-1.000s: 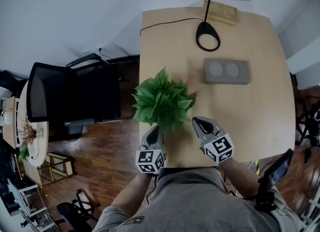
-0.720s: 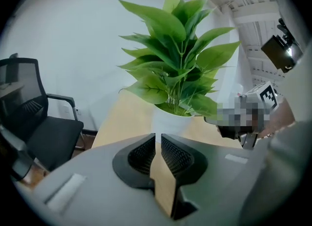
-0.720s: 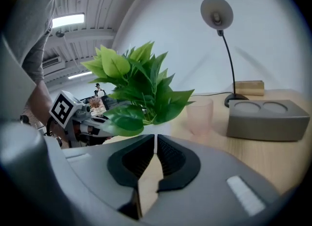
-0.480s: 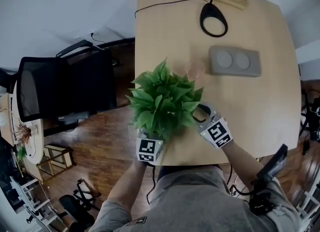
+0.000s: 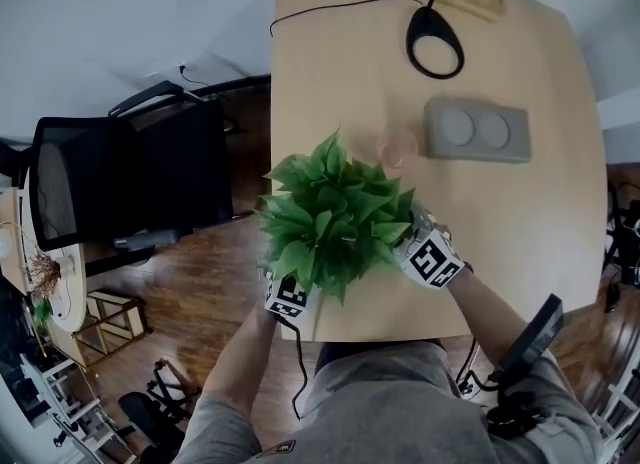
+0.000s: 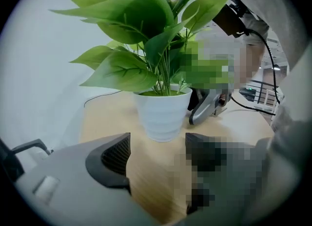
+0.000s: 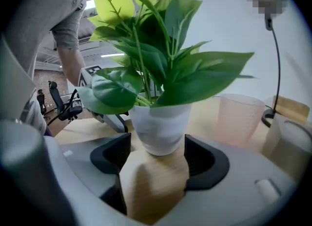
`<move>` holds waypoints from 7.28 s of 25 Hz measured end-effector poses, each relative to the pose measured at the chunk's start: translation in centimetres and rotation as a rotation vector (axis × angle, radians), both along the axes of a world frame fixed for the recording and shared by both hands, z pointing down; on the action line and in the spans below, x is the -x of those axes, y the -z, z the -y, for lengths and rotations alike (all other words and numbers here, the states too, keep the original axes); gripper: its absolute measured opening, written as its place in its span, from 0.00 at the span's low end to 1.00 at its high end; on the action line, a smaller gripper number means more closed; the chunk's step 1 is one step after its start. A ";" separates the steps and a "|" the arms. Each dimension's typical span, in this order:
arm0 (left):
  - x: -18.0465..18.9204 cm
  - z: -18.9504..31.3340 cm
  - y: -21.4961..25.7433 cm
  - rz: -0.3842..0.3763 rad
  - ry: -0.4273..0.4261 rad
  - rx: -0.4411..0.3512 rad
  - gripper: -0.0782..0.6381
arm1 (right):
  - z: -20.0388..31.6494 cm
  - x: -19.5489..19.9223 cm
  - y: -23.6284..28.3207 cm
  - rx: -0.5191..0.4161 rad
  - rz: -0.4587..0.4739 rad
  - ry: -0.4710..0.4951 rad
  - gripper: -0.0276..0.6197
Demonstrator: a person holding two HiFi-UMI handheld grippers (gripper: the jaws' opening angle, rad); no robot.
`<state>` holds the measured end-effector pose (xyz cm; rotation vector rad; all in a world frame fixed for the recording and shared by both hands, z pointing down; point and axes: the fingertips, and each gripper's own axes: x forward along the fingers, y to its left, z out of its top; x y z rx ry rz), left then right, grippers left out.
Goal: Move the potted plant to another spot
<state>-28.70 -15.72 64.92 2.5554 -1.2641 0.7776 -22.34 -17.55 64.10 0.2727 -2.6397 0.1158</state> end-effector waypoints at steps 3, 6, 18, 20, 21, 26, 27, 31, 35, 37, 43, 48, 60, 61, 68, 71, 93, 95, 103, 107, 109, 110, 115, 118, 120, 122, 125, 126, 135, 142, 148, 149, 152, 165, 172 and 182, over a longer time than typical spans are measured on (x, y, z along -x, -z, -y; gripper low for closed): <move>-1.1 0.6 0.4 0.017 -0.086 -0.019 0.60 | 0.3 0.5 0.1 -0.019 -0.005 0.018 0.56; -1.9 1.1 0.6 0.029 -0.127 -0.040 0.59 | 0.9 0.6 0.1 -0.025 0.000 0.007 0.56; -2.3 1.7 1.5 0.000 -0.087 -0.050 0.51 | 0.9 0.7 0.8 -0.018 0.017 -0.046 0.56; -2.3 1.8 2.0 -0.004 -0.085 -0.058 0.51 | 1.0 0.7 1.3 -0.024 0.028 -0.051 0.56; -2.3 1.8 2.4 -0.005 -0.085 -0.064 0.51 | 1.0 0.7 1.7 -0.026 0.034 -0.054 0.56; -3.0 2.0 5.5 -0.015 -0.084 -0.096 0.51 | 1.1 0.1 4.7 -0.055 0.031 -0.074 0.56; -3.2 1.9 6.3 -0.017 -0.084 -0.103 0.51 | 1.1 -0.2 5.5 -0.069 0.025 -0.078 0.56; -4.0 2.1 9.4 -0.028 -0.099 -0.135 0.51 | 1.3 -1.0 8.7 -0.108 0.026 -0.104 0.56; -4.8 2.2 12.7 -0.034 -0.123 -0.172 0.51 | 1.2 -1.8 11.9 -0.131 0.046 -0.130 0.56; -5.3 2.3 14.2 -0.036 -0.134 -0.195 0.51 | 1.3 -2.3 13.4 -0.146 0.059 -0.141 0.56; -6.3 3.0 18.8 -0.054 -0.173 -0.261 0.49 | 1.9 -3.3 18.0 -0.218 0.074 -0.186 0.56; -6.6 2.8 20.4 -0.066 -0.205 -0.287 0.49 | 1.6 -3.7 19.6 -0.245 0.081 -0.227 0.56; -9.9 1.2 19.5 -0.127 -0.310 -0.260 0.48 | -0.4 -7.0 18.9 -0.239 0.033 -0.357 0.56; -10.6 1.2 19.4 -0.128 -0.319 -0.259 0.48 | -0.4 -7.7 18.9 -0.238 0.029 -0.366 0.56; -18.3 2.1 19.4 -0.133 -0.344 -0.253 0.47 | 0.4 -15.5 18.9 -0.239 0.035 -0.398 0.56; -18.9 2.3 19.2 -0.134 -0.329 -0.258 0.47 | 0.6 -16.1 18.7 -0.249 0.039 -0.385 0.56; -34.3 2.0 16.2 -0.061 -0.084 -0.184 0.46 | 1.2 -31.4 15.5 -0.174 0.075 -0.188 0.56; -34.6 1.7 15.1 -0.066 -0.089 -0.160 0.46 | 0.9 -31.6 14.4 -0.158 0.059 -0.196 0.56; -35.4 1.9 10.0 -0.082 -0.114 -0.062 0.46 | 1.1 -32.6 9.8 -0.098 -0.004 -0.227 0.56; -36.1 1.9 6.9 -0.083 -0.129 -0.015 0.46 | 1.3 -33.4 7.6 -0.069 -0.007 -0.239 0.56; -36.5 2.1 5.9 -0.082 -0.134 -0.003 0.46 | 1.5 -33.7 6.2 -0.049 -0.008 -0.247 0.56; -36.6 2.2 5.0 -0.080 -0.137 0.009 0.46 | 1.6 -33.8 5.5 -0.041 -0.011 -0.251 0.56; -36.6 2.4 1.9 -0.076 -0.150 0.045 0.46 | 2.1 -33.8 2.6 -0.015 -0.028 -0.269 0.56; -36.6 1.9 0.6 -0.091 -0.164 0.059 0.45 | 2.0 -33.5 1.5 0.002 -0.024 -0.276 0.56; -36.4 2.0 0.3 -0.081 -0.164 0.058 0.45 | 2.0 -33.3 1.1 0.007 -0.024 -0.278 0.56; -36.1 2.6 1.0 -0.051 -0.152 0.044 0.45 | 1.9 -33.1 0.8 0.013 -0.026 -0.280 0.56; -35.8 2.9 1.1 -0.032 -0.151 0.036 0.45 | 1.8 -32.9 0.4 0.022 -0.024 -0.286 0.56; -35.7 2.9 1.0 -0.029 -0.153 0.032 0.45 | 1.8 -32.8 0.3 0.021 -0.022 -0.288 0.56; -35.6 2.9 0.8 -0.040 -0.145 0.015 0.44 | 2.0 -32.7 0.1 0.010 -0.008 -0.295 0.55; -35.7 2.8 0.6 -0.036 -0.141 0.011 0.44 | 1.8 -32.8 -0.1 0.010 -0.010 -0.296 0.55; -35.3 2.8 0.4 -0.028 -0.138 -0.005 0.44 | 1.9 -32.9 -0.4 0.015 -0.022 -0.304 0.56; -35.1 2.9 0.4 -0.027 -0.133 -0.008 0.44 | 1.9 -33.1 -0.4 0.015 -0.025 -0.309 0.56; -34.5 2.4 0.6 -0.033 -0.125 -0.013 0.44 | 1.6 -33.9 -0.4 0.015 -0.039 -0.329 0.56; -32.6 -4.3 4.1 -0.122 -0.092 -0.018 0.37 | -4.2 -35.9 3.7 -0.010 -0.062 -0.409 0.56; -33.2 -7.9 8.1 -0.202 -0.006 -0.077 0.29 | -8.5 -35.0 6.6 -0.023 0.018 -0.385 0.49; -37.1 -17.4 10.7 -0.280 0.104 -0.080 0.11 | -17.5 -37.8 10.5 -0.030 0.141 -0.354 0.19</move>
